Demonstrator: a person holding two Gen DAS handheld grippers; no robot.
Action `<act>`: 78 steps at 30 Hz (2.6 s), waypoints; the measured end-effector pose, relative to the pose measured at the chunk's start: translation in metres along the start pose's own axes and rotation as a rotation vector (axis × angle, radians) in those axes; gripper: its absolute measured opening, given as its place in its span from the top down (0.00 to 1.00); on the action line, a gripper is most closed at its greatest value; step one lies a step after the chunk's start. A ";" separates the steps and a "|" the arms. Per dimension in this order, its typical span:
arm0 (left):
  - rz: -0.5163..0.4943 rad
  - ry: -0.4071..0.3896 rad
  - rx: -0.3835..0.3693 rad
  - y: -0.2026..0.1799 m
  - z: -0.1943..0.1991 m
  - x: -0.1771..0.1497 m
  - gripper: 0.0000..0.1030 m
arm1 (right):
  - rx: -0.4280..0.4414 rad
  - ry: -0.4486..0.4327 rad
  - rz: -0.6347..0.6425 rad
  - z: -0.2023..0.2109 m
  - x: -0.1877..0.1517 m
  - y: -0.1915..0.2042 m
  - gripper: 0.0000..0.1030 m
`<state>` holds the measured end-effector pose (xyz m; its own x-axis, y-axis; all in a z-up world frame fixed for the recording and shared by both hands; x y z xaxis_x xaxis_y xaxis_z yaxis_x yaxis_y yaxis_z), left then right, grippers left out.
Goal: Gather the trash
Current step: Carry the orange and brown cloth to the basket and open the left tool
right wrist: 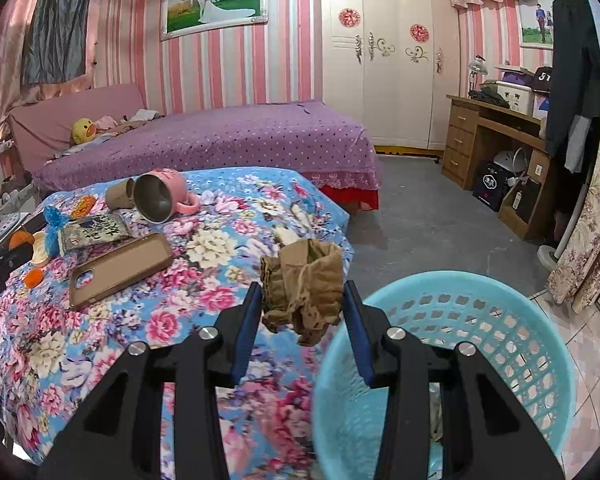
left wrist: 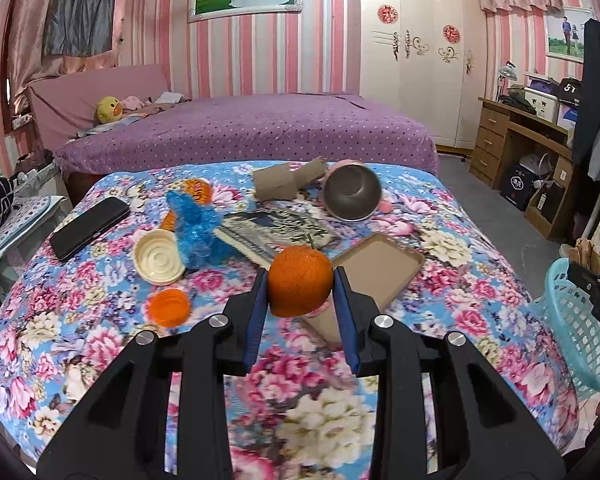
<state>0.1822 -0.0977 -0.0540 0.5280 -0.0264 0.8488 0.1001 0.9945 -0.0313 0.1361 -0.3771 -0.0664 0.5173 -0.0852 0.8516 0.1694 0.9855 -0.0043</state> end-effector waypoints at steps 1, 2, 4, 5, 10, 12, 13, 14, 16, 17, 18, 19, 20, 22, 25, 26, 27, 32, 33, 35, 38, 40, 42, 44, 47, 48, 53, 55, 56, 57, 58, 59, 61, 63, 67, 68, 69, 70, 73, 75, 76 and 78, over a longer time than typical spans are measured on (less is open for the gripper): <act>-0.002 -0.003 -0.002 -0.003 0.000 0.000 0.70 | -0.004 -0.002 -0.003 0.001 0.000 -0.004 0.60; -0.005 -0.006 -0.005 -0.007 0.000 0.000 0.70 | -0.009 -0.004 -0.007 0.002 0.000 -0.009 0.60; -0.010 -0.008 -0.011 -0.016 0.000 -0.001 0.70 | -0.018 -0.007 -0.019 0.004 -0.001 -0.019 0.60; -0.013 -0.009 -0.016 -0.021 -0.001 -0.002 0.70 | -0.021 -0.006 -0.023 0.004 -0.001 -0.023 0.60; -0.026 -0.008 -0.033 -0.042 -0.002 -0.006 0.70 | -0.051 -0.004 -0.043 0.006 -0.006 -0.048 0.60; -0.032 -0.012 -0.042 -0.051 -0.001 -0.007 0.70 | -0.069 -0.007 -0.043 0.009 -0.008 -0.058 0.60; -0.034 -0.012 -0.044 -0.054 -0.001 -0.008 0.70 | -0.074 -0.007 -0.046 0.009 -0.009 -0.063 0.60; -0.036 -0.014 -0.048 -0.058 0.000 -0.009 0.70 | -0.080 -0.007 -0.052 0.009 -0.010 -0.068 0.60; -0.042 -0.014 -0.054 -0.066 -0.001 -0.011 0.70 | -0.092 -0.005 -0.060 0.010 -0.013 -0.078 0.60; -0.048 -0.015 -0.056 -0.072 -0.002 -0.012 0.70 | -0.101 -0.007 -0.064 0.012 -0.014 -0.084 0.60; -0.051 -0.014 -0.057 -0.075 -0.002 -0.013 0.70 | -0.109 -0.010 -0.070 0.013 -0.015 -0.091 0.60; -0.054 -0.012 -0.060 -0.079 -0.003 -0.014 0.70 | -0.116 -0.013 -0.077 0.016 -0.016 -0.097 0.60; -0.057 -0.009 -0.066 -0.085 -0.003 -0.015 0.70 | -0.122 -0.016 -0.082 0.017 -0.017 -0.102 0.60; -0.059 -0.006 -0.082 -0.097 -0.003 -0.017 0.70 | -0.137 -0.022 -0.095 0.021 -0.019 -0.115 0.60; -0.064 -0.008 -0.102 -0.115 -0.001 -0.018 0.70 | -0.158 -0.023 -0.108 0.025 -0.022 -0.132 0.60; -0.066 -0.008 -0.114 -0.124 -0.001 -0.019 0.70 | -0.163 -0.023 -0.109 0.025 -0.023 -0.136 0.60; -0.070 -0.008 -0.128 -0.132 0.000 -0.020 0.70 | -0.170 -0.022 -0.112 0.026 -0.024 -0.141 0.60; -0.110 -0.007 -0.210 -0.183 0.005 -0.029 0.70 | -0.199 -0.016 -0.107 0.030 -0.031 -0.160 0.60; -0.114 -0.003 -0.226 -0.191 0.006 -0.032 0.70 | -0.205 -0.015 -0.103 0.031 -0.032 -0.163 0.60; -0.113 0.014 -0.267 -0.209 0.006 -0.038 0.70 | -0.211 -0.013 -0.103 0.033 -0.036 -0.172 0.60; -0.110 0.033 -0.313 -0.231 0.007 -0.044 0.70 | -0.213 -0.010 -0.127 0.037 -0.041 -0.185 0.60; -0.118 0.033 -0.336 -0.246 0.008 -0.046 0.70 | -0.218 -0.009 -0.143 0.039 -0.044 -0.193 0.60; -0.134 0.030 -0.357 -0.262 0.008 -0.048 0.70 | -0.223 -0.010 -0.150 0.041 -0.045 -0.198 0.60; -0.155 0.030 -0.372 -0.278 0.008 -0.052 0.70 | -0.224 -0.010 -0.153 0.040 -0.044 -0.200 0.60; -0.185 0.042 -0.394 -0.297 0.005 -0.056 0.69 | -0.231 -0.003 -0.139 0.037 -0.045 -0.201 0.60; -0.190 0.049 -0.398 -0.301 0.003 -0.058 0.69 | -0.233 -0.002 -0.133 0.037 -0.045 -0.201 0.60; -0.195 0.040 -0.396 -0.310 0.001 -0.055 0.54 | -0.230 -0.004 -0.133 0.036 -0.046 -0.201 0.60; -0.184 0.025 -0.380 -0.307 0.001 -0.053 0.37 | -0.226 0.003 -0.137 0.035 -0.048 -0.201 0.60; -0.176 0.024 -0.384 -0.306 0.001 -0.053 0.36 | -0.226 0.005 -0.138 0.034 -0.049 -0.202 0.60; -0.173 0.026 -0.385 -0.306 0.001 -0.051 0.35 | -0.225 0.007 -0.139 0.034 -0.049 -0.202 0.60; -0.170 0.028 -0.384 -0.305 0.000 -0.051 0.33 | -0.224 0.007 -0.144 0.033 -0.050 -0.203 0.60; -0.164 0.031 -0.382 -0.303 0.000 -0.050 0.32 | -0.222 0.007 -0.148 0.033 -0.050 -0.204 0.60; -0.150 0.033 -0.379 -0.300 -0.001 -0.049 0.27 | -0.224 0.004 -0.152 0.034 -0.050 -0.205 0.60; -0.141 0.029 -0.370 -0.296 0.000 -0.048 0.25 | -0.223 -0.001 -0.151 0.035 -0.050 -0.205 0.60; -0.134 0.016 -0.330 -0.286 0.001 -0.047 0.19 | -0.222 -0.005 -0.148 0.034 -0.049 -0.204 0.59; -0.133 0.016 -0.329 -0.284 0.000 -0.046 0.18 | -0.221 -0.006 -0.148 0.034 -0.049 -0.204 0.59; -0.131 0.017 -0.326 -0.283 0.000 -0.046 0.18 | -0.220 -0.006 -0.147 0.033 -0.049 -0.204 0.59; -0.130 0.018 -0.324 -0.282 -0.001 -0.046 0.18 | -0.219 -0.006 -0.147 0.033 -0.049 -0.203 0.58; -0.126 0.021 -0.320 -0.278 -0.001 -0.046 0.18 | -0.225 -0.009 -0.145 0.032 -0.048 -0.201 0.53; -0.125 0.020 -0.318 -0.277 -0.001 -0.046 0.18 | -0.224 -0.015 -0.147 0.033 -0.048 -0.200 0.34; -0.126 0.020 -0.317 -0.277 -0.001 -0.046 0.18 | -0.223 -0.022 -0.145 0.034 -0.047 -0.198 0.25; -0.130 0.019 -0.317 -0.277 -0.001 -0.046 0.18 | -0.239 -0.032 -0.129 0.035 -0.045 -0.195 0.19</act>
<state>0.1312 -0.3717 -0.0846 0.5089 -0.1559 0.8466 0.4231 0.9018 -0.0883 0.0506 -0.5605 -0.0859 0.4525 -0.1994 0.8692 0.4271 0.9041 -0.0149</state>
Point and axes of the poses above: each gripper's, at about its wrist camera, not at the fingertips, and z roughly against the way its jaws point, y to its left, x to its top, the point moved 6 cm from there along -z, roughly the way its jaws point, and after that the axes turned 2 degrees about z, right-handed, at the moved point
